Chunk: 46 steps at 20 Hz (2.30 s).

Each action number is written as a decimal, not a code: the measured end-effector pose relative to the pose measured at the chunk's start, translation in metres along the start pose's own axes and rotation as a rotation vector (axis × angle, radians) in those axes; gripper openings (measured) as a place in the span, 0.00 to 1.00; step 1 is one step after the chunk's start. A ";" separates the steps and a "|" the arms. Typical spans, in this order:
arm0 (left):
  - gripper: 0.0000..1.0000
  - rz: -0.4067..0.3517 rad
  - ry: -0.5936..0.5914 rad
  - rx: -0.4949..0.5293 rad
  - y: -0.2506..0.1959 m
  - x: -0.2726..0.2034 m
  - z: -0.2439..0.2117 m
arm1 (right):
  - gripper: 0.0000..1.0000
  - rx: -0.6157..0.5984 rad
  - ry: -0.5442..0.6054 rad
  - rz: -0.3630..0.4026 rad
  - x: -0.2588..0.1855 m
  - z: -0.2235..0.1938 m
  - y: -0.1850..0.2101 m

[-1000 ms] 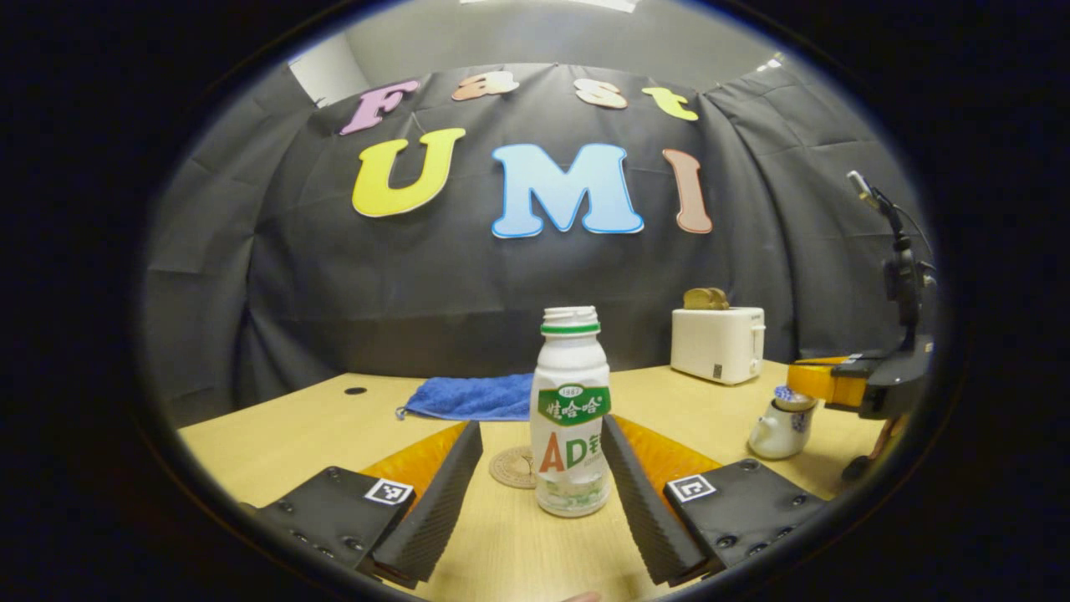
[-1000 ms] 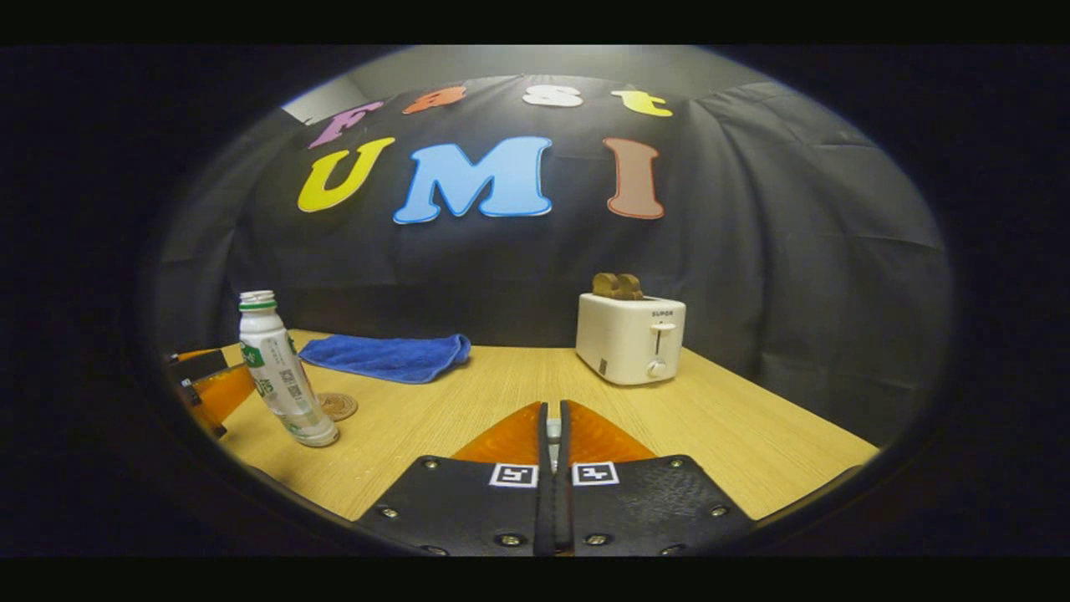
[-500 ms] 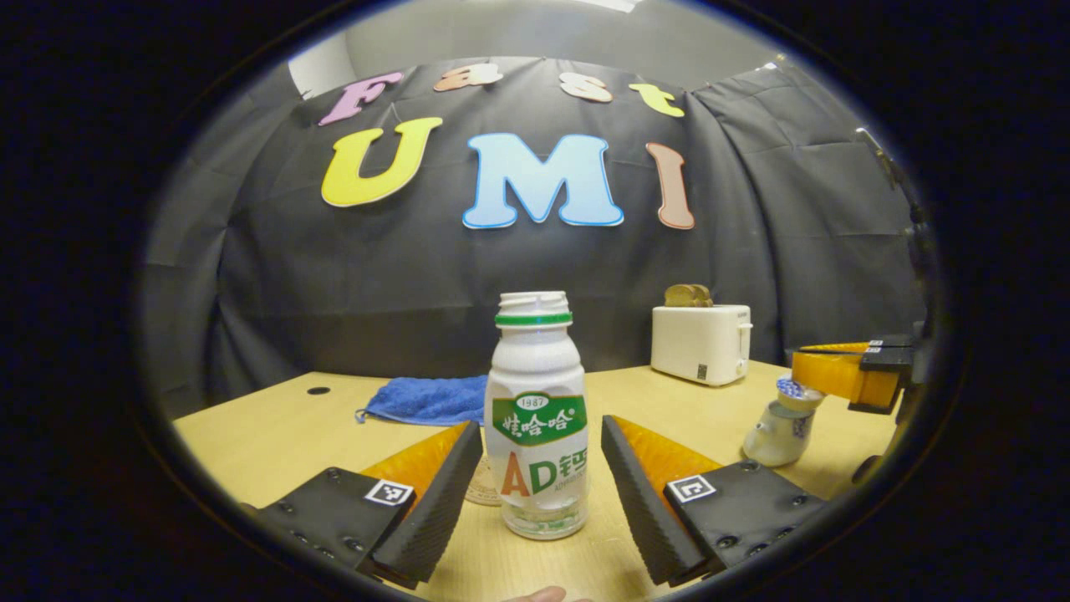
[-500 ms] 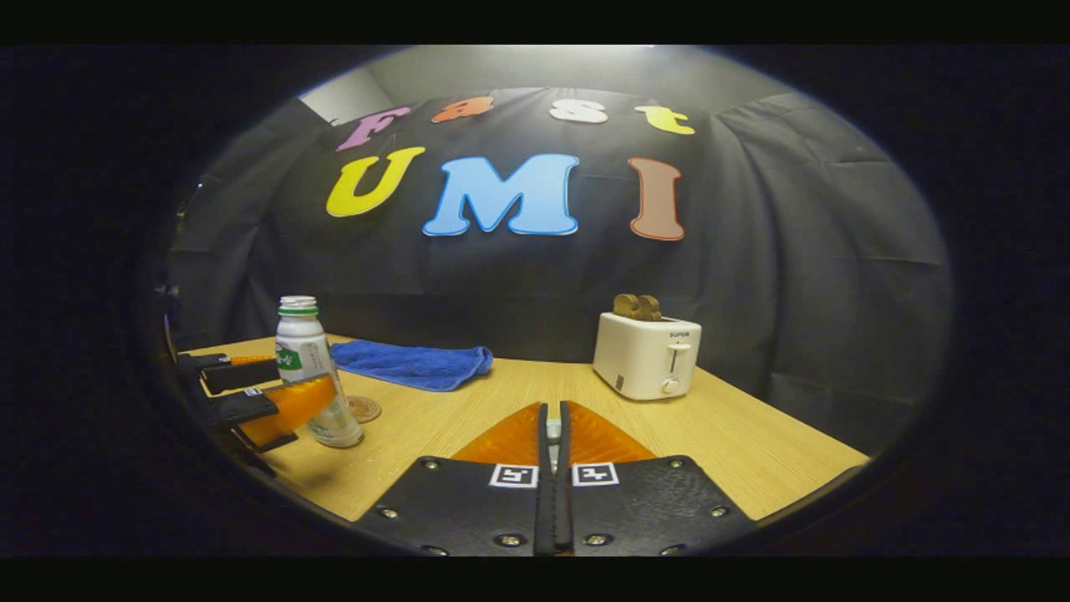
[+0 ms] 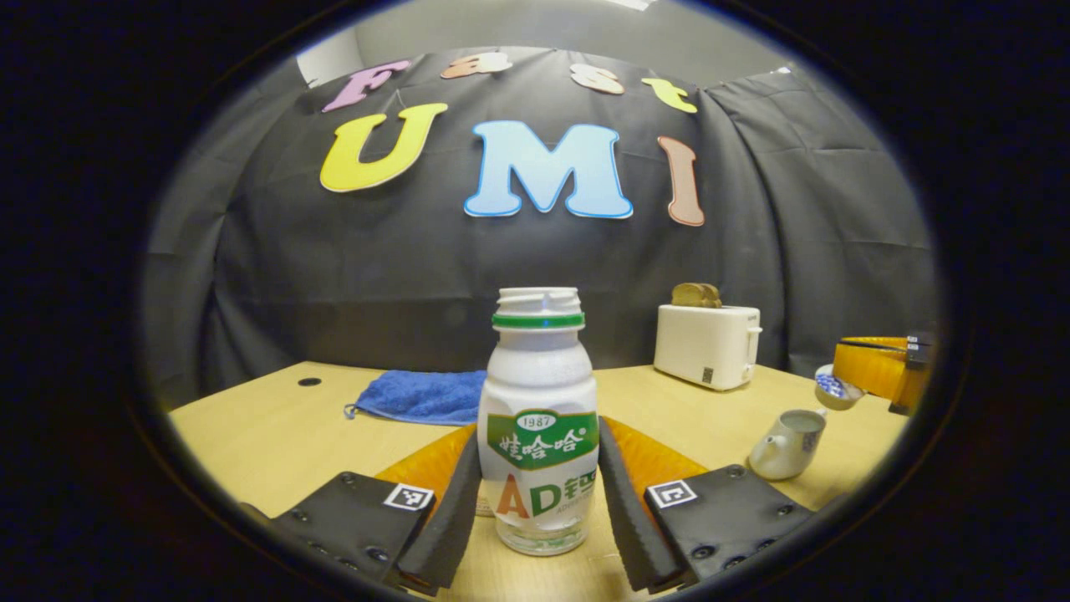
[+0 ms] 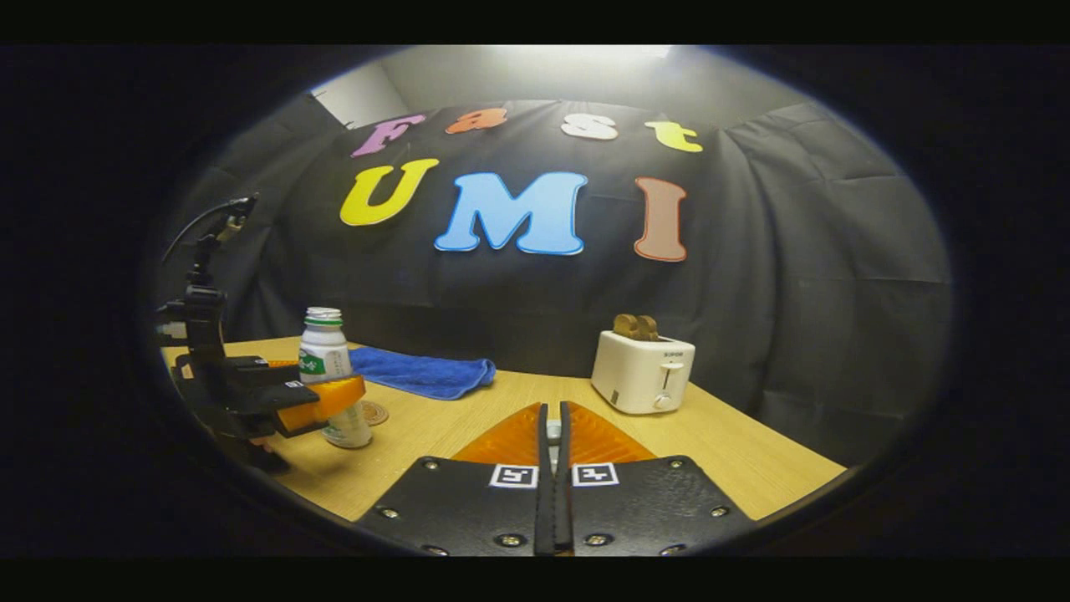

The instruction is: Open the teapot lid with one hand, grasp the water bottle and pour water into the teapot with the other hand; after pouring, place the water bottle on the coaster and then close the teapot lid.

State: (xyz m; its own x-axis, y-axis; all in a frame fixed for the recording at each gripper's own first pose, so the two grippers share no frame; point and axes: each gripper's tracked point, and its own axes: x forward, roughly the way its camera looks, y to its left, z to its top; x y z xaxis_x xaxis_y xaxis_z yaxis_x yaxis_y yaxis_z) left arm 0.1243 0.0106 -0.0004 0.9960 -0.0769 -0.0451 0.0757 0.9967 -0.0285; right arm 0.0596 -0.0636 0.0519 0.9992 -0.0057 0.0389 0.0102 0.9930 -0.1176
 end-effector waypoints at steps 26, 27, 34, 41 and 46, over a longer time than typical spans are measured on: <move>0.72 -0.077 0.058 0.824 -0.090 0.018 -0.004 | 0.01 0.033 0.095 -0.087 -0.081 -0.045 -0.115; 0.73 -0.083 0.057 0.848 -0.097 0.019 -0.005 | 0.01 0.037 0.095 -0.091 -0.083 -0.046 -0.118; 0.77 -0.096 0.071 1.003 -0.118 0.019 -0.012 | 0.01 0.049 0.081 -0.114 -0.086 -0.045 -0.130; 0.77 -0.121 0.111 1.129 -0.131 0.021 -0.031 | 0.00 0.086 0.085 -0.134 -0.088 -0.051 -0.145; 0.76 -0.118 0.095 1.233 -0.140 0.021 -0.028 | 0.01 0.085 0.079 -0.135 -0.090 -0.049 -0.145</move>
State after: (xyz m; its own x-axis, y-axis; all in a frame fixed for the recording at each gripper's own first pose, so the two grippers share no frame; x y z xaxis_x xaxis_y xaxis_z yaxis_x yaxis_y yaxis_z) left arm 0.1330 -0.1311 -0.0257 0.9767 -0.1176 -0.1797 0.2095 0.3383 0.9174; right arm -0.0301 -0.2133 0.0170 0.9889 -0.1456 -0.0294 0.1447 0.9890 -0.0324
